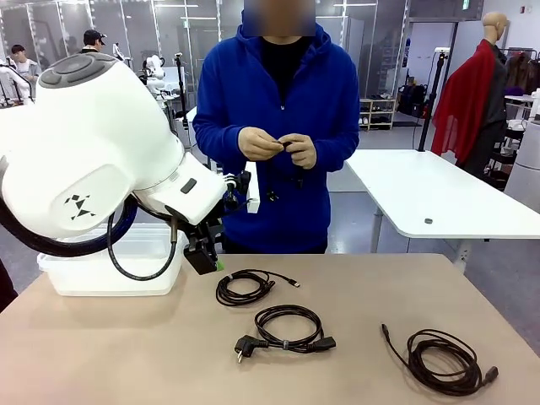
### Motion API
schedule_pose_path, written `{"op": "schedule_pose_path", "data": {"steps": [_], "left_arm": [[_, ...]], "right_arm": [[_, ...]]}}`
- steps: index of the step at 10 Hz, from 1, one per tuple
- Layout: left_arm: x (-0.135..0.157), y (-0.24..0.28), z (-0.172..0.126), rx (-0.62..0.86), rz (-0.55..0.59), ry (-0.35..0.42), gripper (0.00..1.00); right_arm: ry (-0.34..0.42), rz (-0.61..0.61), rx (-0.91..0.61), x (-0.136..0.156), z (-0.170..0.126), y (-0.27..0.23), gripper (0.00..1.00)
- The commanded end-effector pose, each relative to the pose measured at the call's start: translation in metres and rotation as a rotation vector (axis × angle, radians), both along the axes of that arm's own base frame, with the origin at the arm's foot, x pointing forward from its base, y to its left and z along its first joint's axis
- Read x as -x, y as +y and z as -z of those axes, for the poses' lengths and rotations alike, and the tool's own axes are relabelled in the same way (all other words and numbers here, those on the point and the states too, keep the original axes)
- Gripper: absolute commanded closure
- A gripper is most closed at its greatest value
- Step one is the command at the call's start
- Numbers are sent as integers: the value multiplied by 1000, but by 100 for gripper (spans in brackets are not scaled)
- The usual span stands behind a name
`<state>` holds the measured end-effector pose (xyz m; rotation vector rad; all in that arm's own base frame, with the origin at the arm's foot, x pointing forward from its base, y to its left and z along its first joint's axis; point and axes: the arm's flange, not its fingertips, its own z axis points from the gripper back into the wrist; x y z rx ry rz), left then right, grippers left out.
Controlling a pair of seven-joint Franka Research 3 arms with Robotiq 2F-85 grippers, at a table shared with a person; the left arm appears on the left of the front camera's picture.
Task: Organize and store the cables.
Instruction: Place the Power Cable into the Organizing box.
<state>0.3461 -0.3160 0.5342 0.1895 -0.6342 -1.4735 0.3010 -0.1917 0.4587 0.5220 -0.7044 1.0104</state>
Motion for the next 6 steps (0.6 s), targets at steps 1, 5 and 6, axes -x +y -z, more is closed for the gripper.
{"op": "schedule_pose_path", "data": {"steps": [1, 5, 6], "left_arm": [[1, 0, -1, 0, 2, -3, 0], [-6, -15, 7, -67, 35, 70, 0], [-14, -26, 15, -62, 86, 95, 0]], "right_arm": [[-18, -2, -10, 4, 0, 5, 0], [-18, -2, -10, 4, 0, 5, 0], [-18, -2, -10, 4, 0, 5, 0]]}}
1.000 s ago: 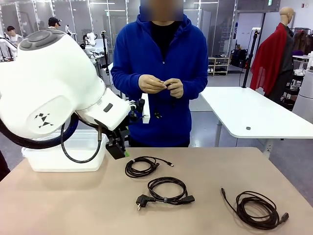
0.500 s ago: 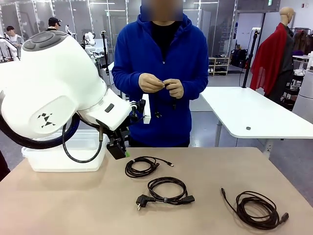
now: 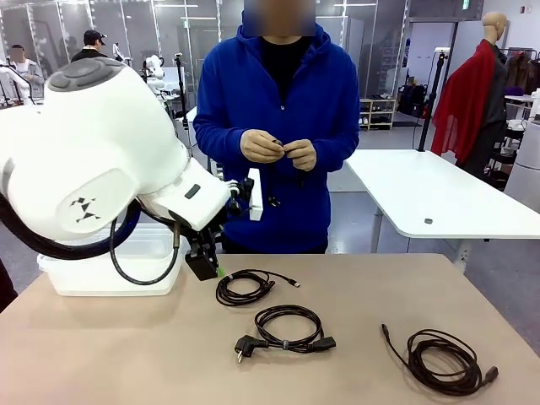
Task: Organize and store the cables.
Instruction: Place the Power Cable into the Organizing box.
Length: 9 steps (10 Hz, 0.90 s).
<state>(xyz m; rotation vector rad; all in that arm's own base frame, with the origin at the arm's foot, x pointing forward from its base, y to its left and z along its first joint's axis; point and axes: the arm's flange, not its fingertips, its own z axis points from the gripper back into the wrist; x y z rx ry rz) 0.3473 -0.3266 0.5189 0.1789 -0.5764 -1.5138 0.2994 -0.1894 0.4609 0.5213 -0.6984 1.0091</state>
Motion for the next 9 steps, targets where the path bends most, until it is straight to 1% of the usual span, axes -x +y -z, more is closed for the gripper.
{"op": "schedule_pose_path", "data": {"steps": [1, 2, 3, 4, 7, 9], "left_arm": [[-24, -24, 8, -18, 85, 96, 0], [-33, -31, 17, -17, 100, 123, 0], [-38, -36, 25, 5, 116, 124, 0], [-46, -43, 38, -3, 125, 162, 0], [-56, -64, 66, -9, 122, 224, 0], [-60, -68, 93, 6, 115, 271, 0]], "right_arm": [[-23, -3, -13, 2, 2, 2, 0], [-23, -3, -13, 2, 2, 2, 0], [-23, -3, -13, 2, 2, 2, 0], [-23, -3, -13, 2, 2, 2, 0], [-23, -3, -13, 2, 2, 2, 0], [-23, -3, -13, 2, 2, 2, 0]]}}
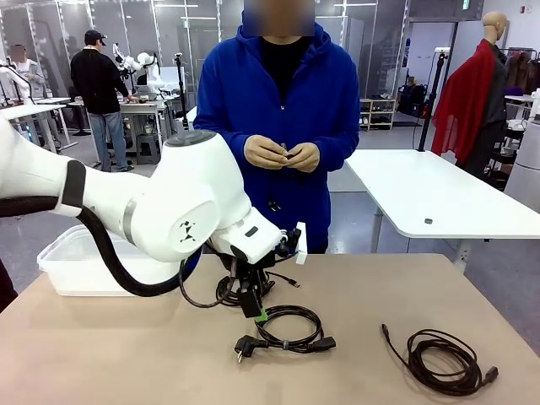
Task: Organize and store the cables.
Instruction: Place the Power Cable into the Organizing box.
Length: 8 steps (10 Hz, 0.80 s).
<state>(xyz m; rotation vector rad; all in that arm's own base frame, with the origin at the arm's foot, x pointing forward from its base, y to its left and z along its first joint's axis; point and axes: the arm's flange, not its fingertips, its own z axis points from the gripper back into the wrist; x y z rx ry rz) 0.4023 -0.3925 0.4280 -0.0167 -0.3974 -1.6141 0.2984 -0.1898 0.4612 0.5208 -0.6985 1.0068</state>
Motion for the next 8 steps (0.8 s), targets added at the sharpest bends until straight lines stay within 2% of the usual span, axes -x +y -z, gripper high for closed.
{"op": "schedule_pose_path", "data": {"steps": [1, 4, 5, 8], "left_arm": [[-4, -4, 14, 46, 11, 46, 0], [-8, -16, 41, 28, 10, 50, 0], [-11, -20, 49, -9, 1, 76, 0], [-18, -32, 66, 0, 23, 132, 0]], "right_arm": [[-23, -5, -13, 2, 2, 3, 0], [-23, -5, -13, 2, 2, 3, 0], [-23, -5, -13, 2, 2, 3, 0], [-23, -5, -13, 2, 2, 3, 0]]}}
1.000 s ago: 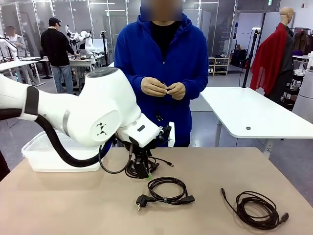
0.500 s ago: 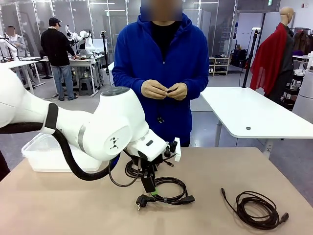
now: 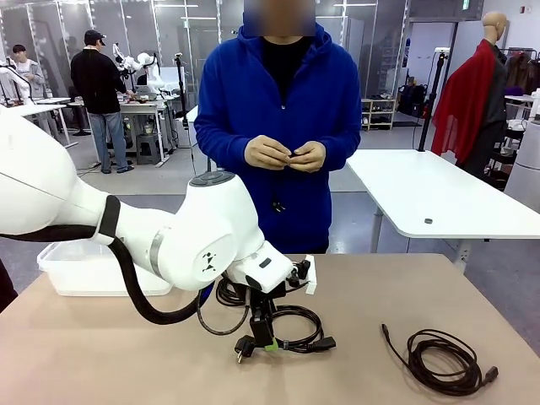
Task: Organize and store the cables.
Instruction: Place the Power Cable into the Organizing box.
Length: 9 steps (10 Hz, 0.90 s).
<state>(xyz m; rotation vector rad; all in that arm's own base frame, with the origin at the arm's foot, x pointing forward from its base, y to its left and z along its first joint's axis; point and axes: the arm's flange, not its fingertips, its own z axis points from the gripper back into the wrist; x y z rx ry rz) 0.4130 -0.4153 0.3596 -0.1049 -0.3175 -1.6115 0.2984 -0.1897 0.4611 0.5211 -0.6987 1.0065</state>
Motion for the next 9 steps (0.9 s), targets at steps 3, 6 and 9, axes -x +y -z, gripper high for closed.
{"op": "schedule_pose_path", "data": {"steps": [3, 6, 9], "left_arm": [[-18, -28, 15, -27, 3, 105, 0], [-23, -42, 30, -54, -5, 171, 0], [-23, -49, 44, -141, 10, 190, 0]], "right_arm": [[-23, -5, -13, 1, 2, 3, 0], [-23, -5, -13, 1, 2, 3, 0], [-23, -5, -13, 1, 2, 3, 0]]}}
